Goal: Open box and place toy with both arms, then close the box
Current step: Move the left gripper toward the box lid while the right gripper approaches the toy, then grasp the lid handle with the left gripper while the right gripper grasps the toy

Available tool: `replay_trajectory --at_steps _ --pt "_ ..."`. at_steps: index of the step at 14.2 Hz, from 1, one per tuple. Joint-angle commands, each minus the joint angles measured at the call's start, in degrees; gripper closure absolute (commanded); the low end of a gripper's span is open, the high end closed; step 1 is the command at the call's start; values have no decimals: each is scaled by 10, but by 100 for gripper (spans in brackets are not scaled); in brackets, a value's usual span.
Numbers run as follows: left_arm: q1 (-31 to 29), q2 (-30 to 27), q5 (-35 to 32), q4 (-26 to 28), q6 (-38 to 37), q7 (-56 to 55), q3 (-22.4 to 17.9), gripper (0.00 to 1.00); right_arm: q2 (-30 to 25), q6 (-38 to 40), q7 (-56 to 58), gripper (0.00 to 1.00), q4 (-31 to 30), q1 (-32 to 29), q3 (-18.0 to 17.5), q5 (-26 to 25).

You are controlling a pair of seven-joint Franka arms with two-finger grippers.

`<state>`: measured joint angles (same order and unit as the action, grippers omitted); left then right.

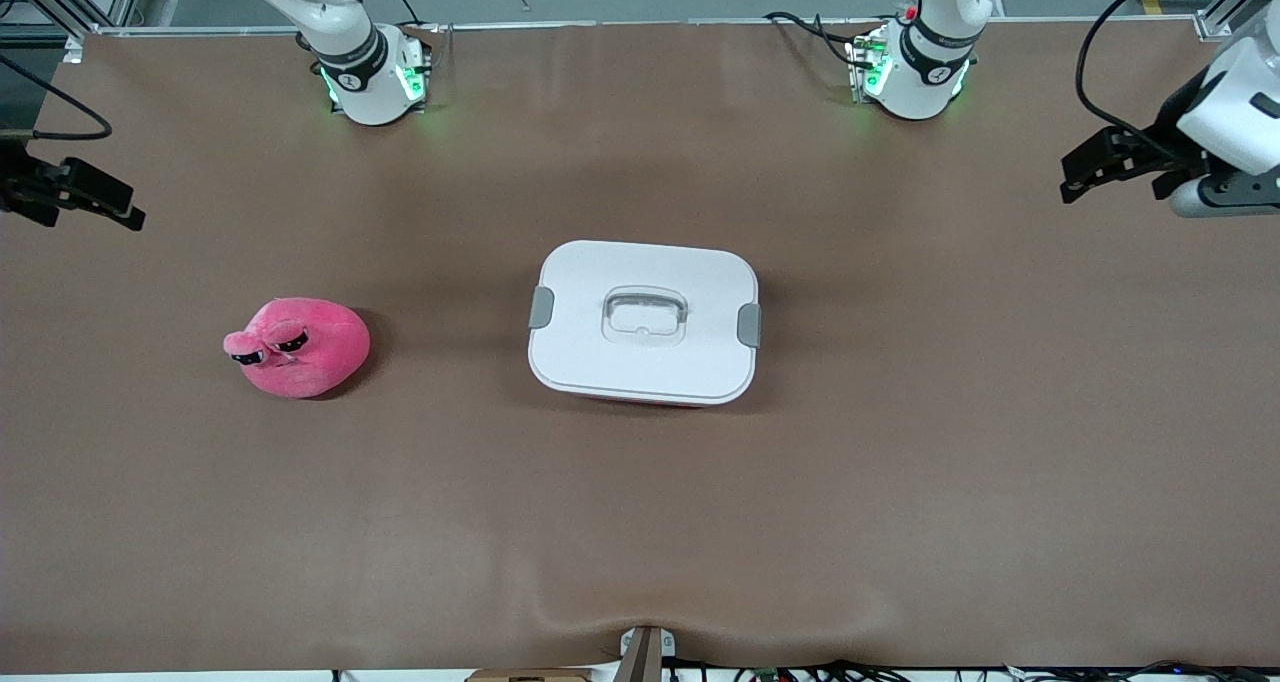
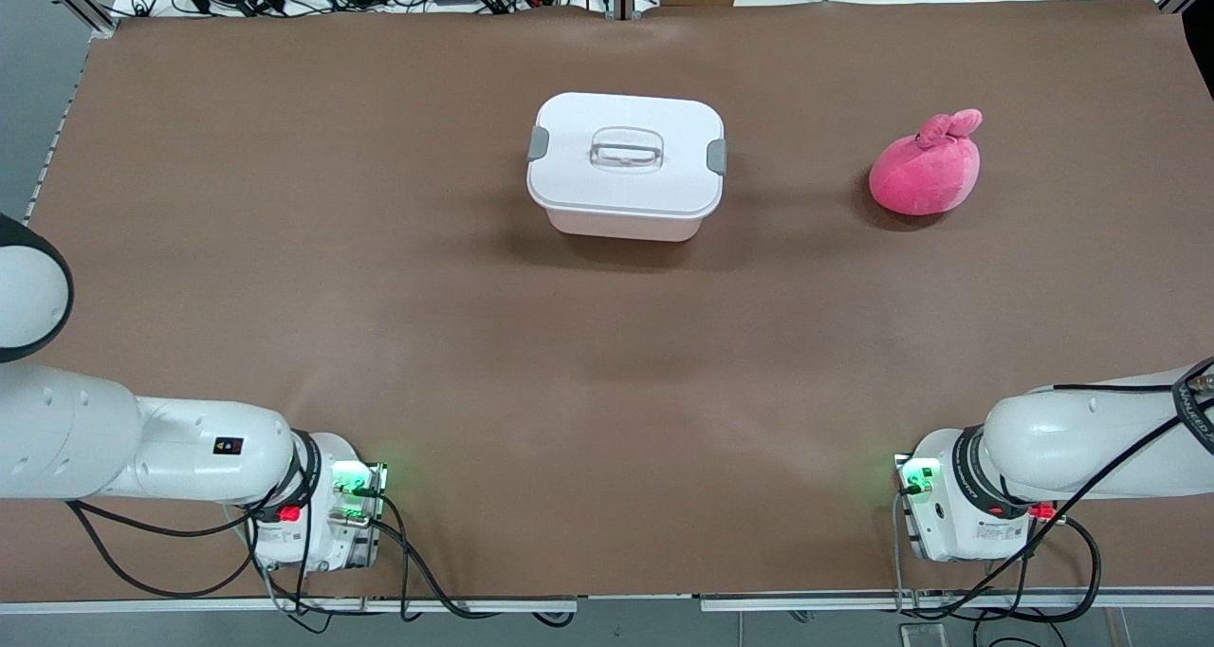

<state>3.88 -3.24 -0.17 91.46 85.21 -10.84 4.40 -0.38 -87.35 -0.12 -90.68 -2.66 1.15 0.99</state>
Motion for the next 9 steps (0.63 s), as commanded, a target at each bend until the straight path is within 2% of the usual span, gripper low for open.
replay_trajectory --at_steps 1,5,7,9 --pt "5 23 7 -20 -13 -97 45 0 5 -40 5 0 -35 5 -1 -9" --pt "6 60 51 -23 31 -268 101 0 29 -77 5 0 -70 6 -1 -3" --pt "8 77 53 -23 60 -352 143 0 40 -83 5 0 -84 6 -1 -3" --pt "21 110 49 -23 99 -465 169 0 40 -126 5 0 -127 4 -1 -3"
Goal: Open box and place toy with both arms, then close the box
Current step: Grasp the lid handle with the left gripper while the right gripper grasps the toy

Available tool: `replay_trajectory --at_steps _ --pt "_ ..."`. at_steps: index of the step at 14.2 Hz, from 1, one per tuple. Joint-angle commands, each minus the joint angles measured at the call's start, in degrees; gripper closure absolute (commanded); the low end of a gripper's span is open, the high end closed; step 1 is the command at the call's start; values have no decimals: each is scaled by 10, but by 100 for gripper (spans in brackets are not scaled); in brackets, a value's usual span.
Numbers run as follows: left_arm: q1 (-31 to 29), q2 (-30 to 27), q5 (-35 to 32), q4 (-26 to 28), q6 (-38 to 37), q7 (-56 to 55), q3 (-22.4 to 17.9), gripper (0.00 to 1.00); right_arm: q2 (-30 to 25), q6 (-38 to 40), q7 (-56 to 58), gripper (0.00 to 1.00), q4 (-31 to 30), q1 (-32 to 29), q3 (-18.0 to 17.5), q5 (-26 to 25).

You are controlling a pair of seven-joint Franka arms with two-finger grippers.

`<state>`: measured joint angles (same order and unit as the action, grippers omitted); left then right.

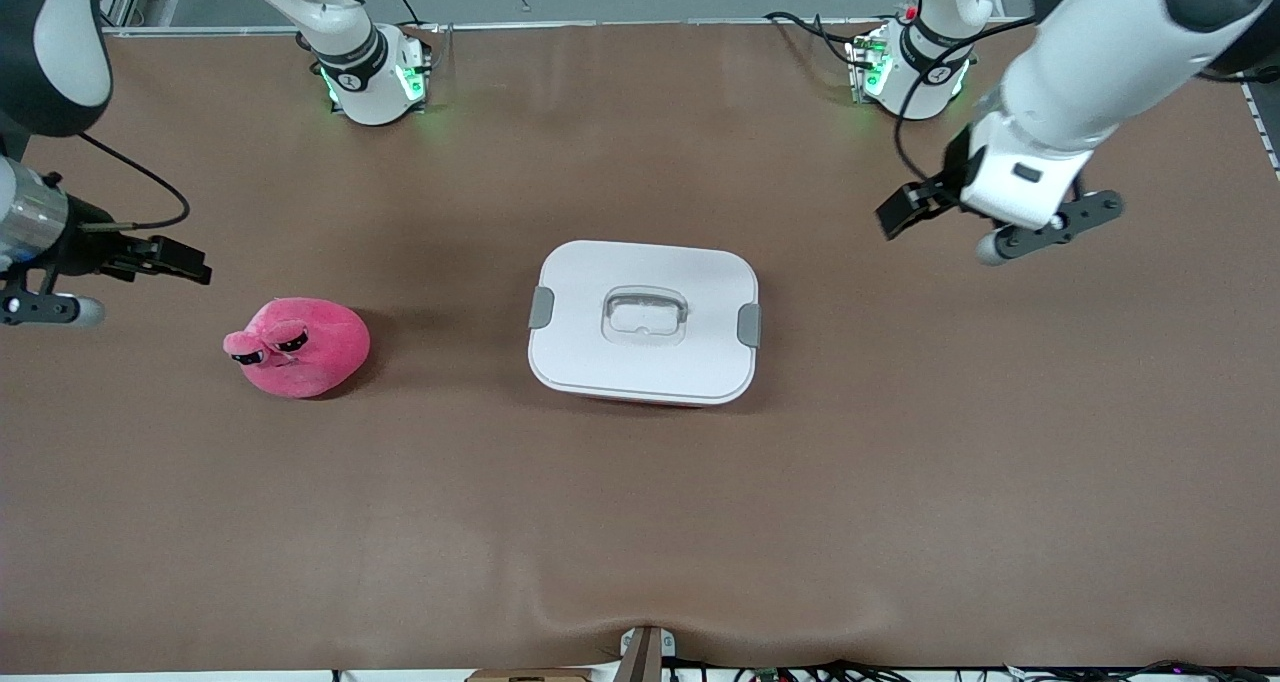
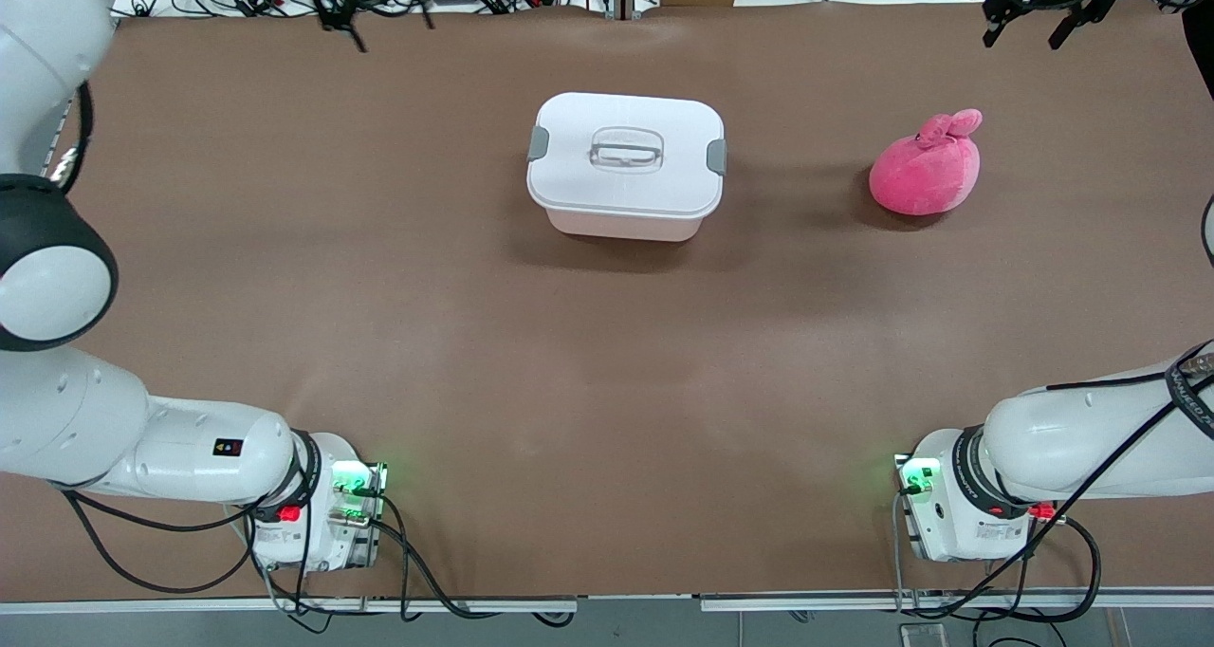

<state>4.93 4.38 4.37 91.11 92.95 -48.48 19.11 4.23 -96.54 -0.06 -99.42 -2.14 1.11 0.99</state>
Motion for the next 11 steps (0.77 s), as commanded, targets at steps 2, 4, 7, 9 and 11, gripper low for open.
replay_trajectory --at_steps 2,4,7,9,11 --pt "51 73 -1 -20 68 -212 31 0 -2 -49 8 0 -50 0 -1 -3" --pt "96 105 -12 -20 132 -319 30 0 9 -51 8 0 -51 -2 -1 -3" --pt "159 152 -70 -20 197 -457 31 0 19 -59 7 0 -62 -2 -1 -3" --pt "189 187 -95 -20 247 -548 31 0 19 -87 7 0 -85 -3 -1 -3" --pt "206 214 -130 -20 285 -634 31 0 20 -133 8 0 -124 -2 0 -3"
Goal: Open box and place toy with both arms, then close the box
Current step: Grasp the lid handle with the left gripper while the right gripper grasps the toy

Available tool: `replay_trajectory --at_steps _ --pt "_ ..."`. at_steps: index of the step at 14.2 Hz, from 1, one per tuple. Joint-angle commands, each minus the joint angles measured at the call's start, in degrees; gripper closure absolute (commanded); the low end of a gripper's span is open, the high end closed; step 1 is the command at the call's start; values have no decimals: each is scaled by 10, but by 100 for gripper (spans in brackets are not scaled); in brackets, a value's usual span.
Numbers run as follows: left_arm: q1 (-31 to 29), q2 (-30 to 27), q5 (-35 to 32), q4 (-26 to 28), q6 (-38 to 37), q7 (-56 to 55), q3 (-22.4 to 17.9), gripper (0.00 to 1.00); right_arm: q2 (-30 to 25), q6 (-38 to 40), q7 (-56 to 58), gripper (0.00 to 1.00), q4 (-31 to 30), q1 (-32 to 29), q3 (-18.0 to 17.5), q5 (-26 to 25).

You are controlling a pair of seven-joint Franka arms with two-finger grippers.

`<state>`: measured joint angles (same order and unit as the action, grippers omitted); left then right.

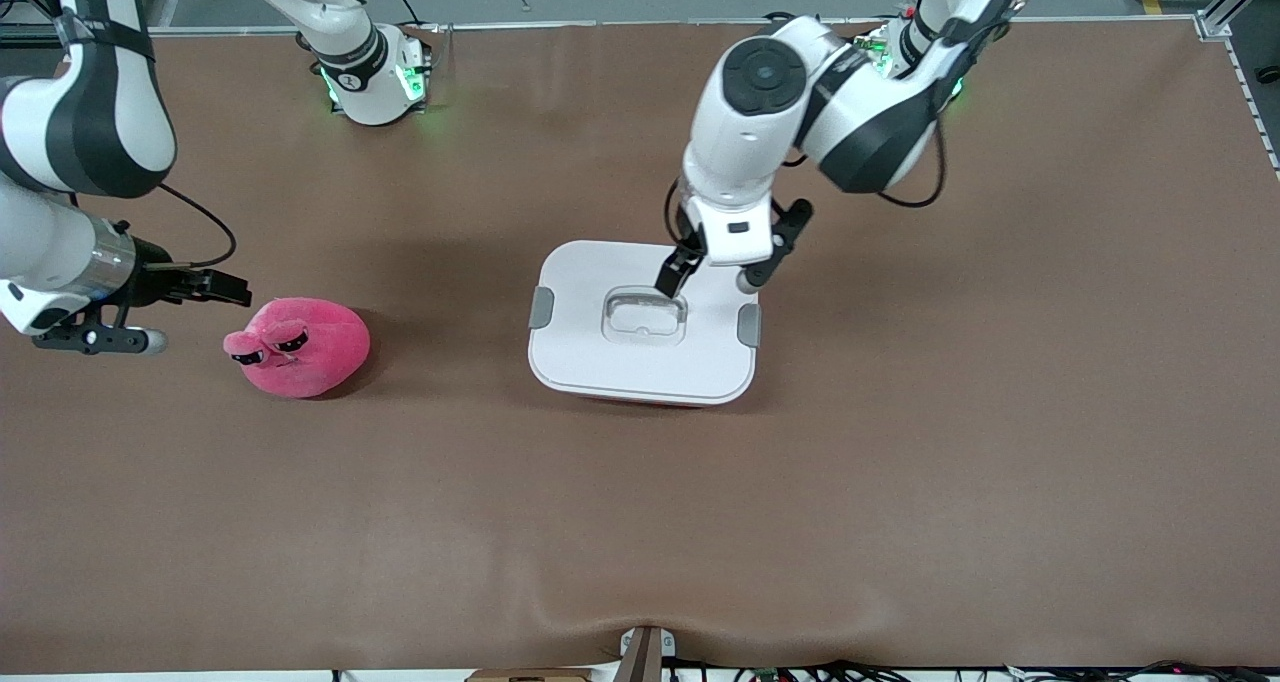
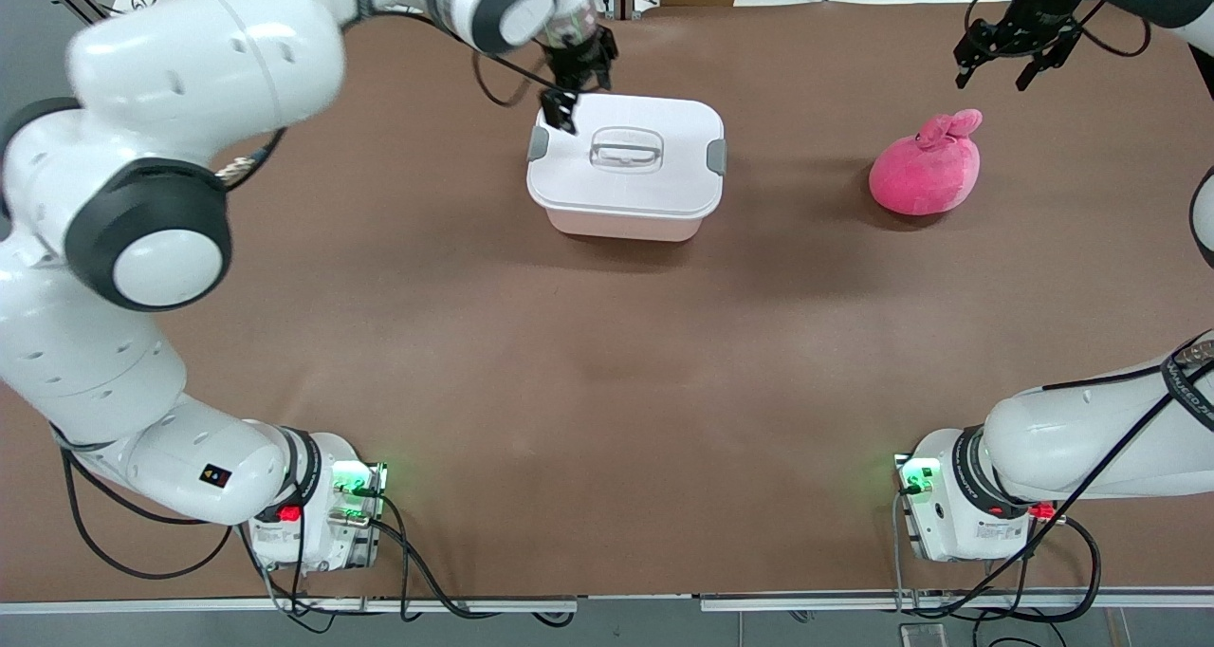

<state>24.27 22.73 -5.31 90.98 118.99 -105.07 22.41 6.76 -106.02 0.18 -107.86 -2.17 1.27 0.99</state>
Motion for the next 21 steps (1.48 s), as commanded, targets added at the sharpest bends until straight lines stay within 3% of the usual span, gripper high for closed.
replay_trajectory --at_steps 1,6,13,18,21 --pt "23 42 -48 -19 37 -99 -2 0 -3 -50 7 3 -50 1 -1 -3" --pt "44 73 -72 -19 74 -206 -5 0 27 -65 30 11 -45 13 -2 -3" --pt "53 94 -110 -19 93 -336 -9 9 57 -103 136 14 -44 17 -1 -4" --pt "60 105 -126 -19 94 -356 -9 21 57 -98 131 18 -39 17 -1 -4" --pt "60 106 -126 -19 94 -360 -9 36 56 -93 131 41 -38 18 -1 -4"
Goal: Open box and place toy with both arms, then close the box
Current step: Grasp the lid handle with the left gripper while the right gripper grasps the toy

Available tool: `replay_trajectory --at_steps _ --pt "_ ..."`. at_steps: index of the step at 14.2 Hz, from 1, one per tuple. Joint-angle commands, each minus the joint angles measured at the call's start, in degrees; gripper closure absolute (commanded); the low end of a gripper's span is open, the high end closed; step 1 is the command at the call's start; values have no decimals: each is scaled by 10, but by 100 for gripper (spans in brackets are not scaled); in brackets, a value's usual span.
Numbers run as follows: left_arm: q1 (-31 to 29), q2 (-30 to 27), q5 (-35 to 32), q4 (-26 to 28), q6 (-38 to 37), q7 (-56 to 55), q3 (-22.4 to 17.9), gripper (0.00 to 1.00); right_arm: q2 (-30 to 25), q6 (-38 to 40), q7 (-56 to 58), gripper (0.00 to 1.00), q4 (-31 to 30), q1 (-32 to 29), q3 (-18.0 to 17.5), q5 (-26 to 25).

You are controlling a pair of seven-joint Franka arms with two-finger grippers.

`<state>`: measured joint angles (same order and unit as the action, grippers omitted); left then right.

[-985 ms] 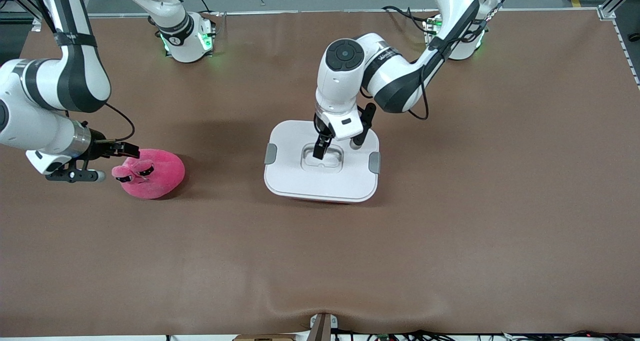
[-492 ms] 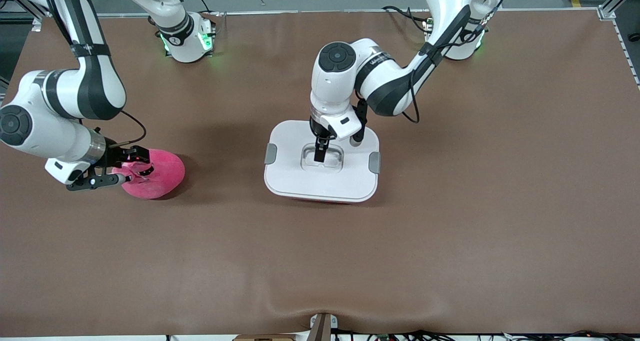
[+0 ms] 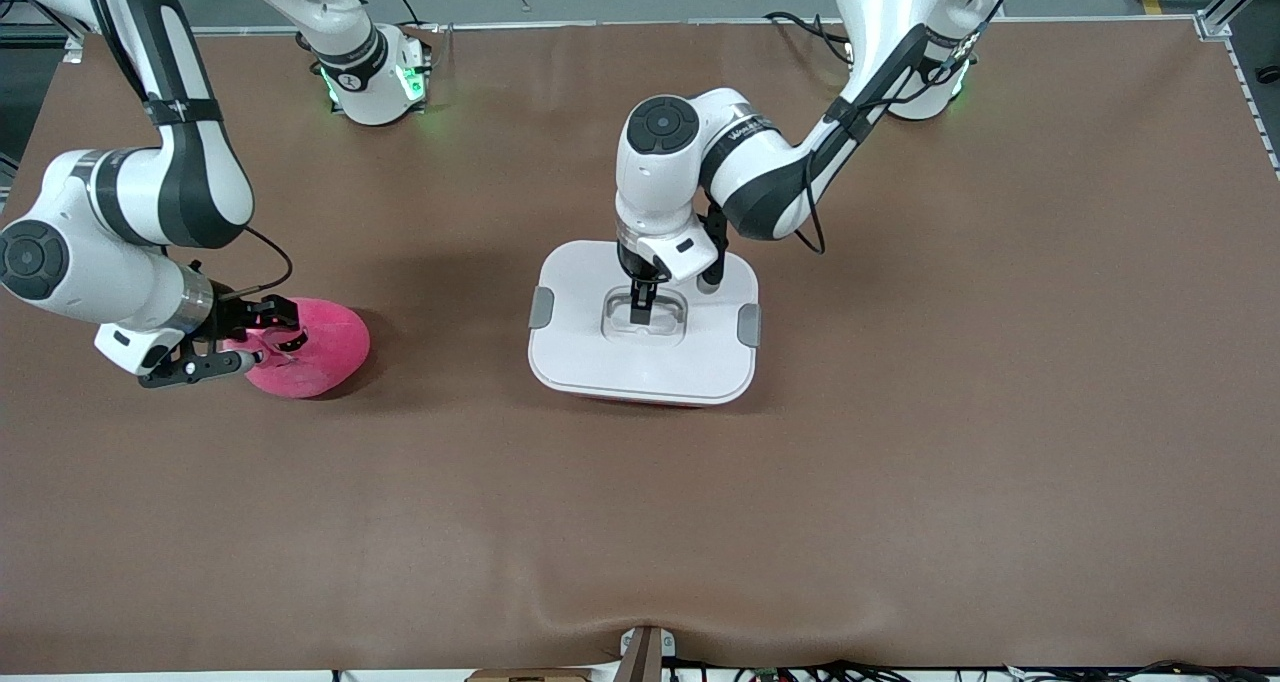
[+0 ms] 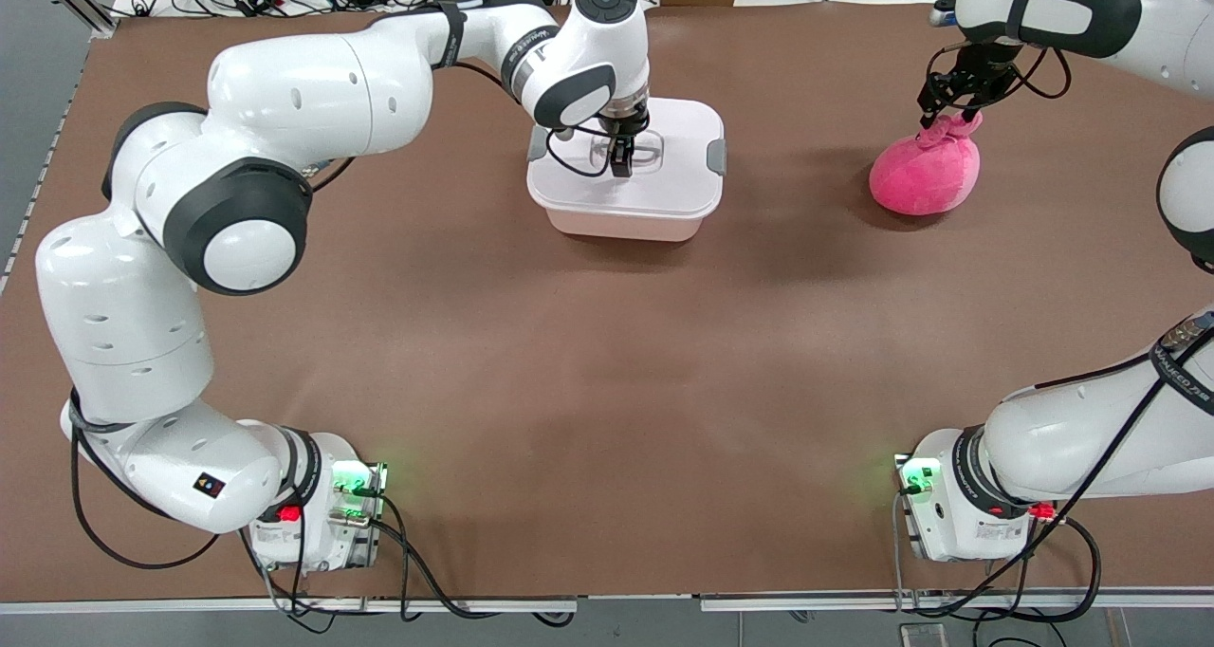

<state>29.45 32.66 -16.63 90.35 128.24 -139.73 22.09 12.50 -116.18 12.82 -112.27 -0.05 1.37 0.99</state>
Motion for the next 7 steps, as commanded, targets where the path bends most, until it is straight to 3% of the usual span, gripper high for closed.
replay_trajectory --at_steps 1,5,7 --pt "8 7 -13 -13 2 -14 -6 43 -1 13 4 51 6 -2 -2 -4" --pt "7 6 -12 -13 2 -29 -6 80 -3 22 4 100 10 0 -2 -4" --pt "6 5 -9 -13 2 -29 -6 96 -3 41 4 100 25 1 -1 -4"
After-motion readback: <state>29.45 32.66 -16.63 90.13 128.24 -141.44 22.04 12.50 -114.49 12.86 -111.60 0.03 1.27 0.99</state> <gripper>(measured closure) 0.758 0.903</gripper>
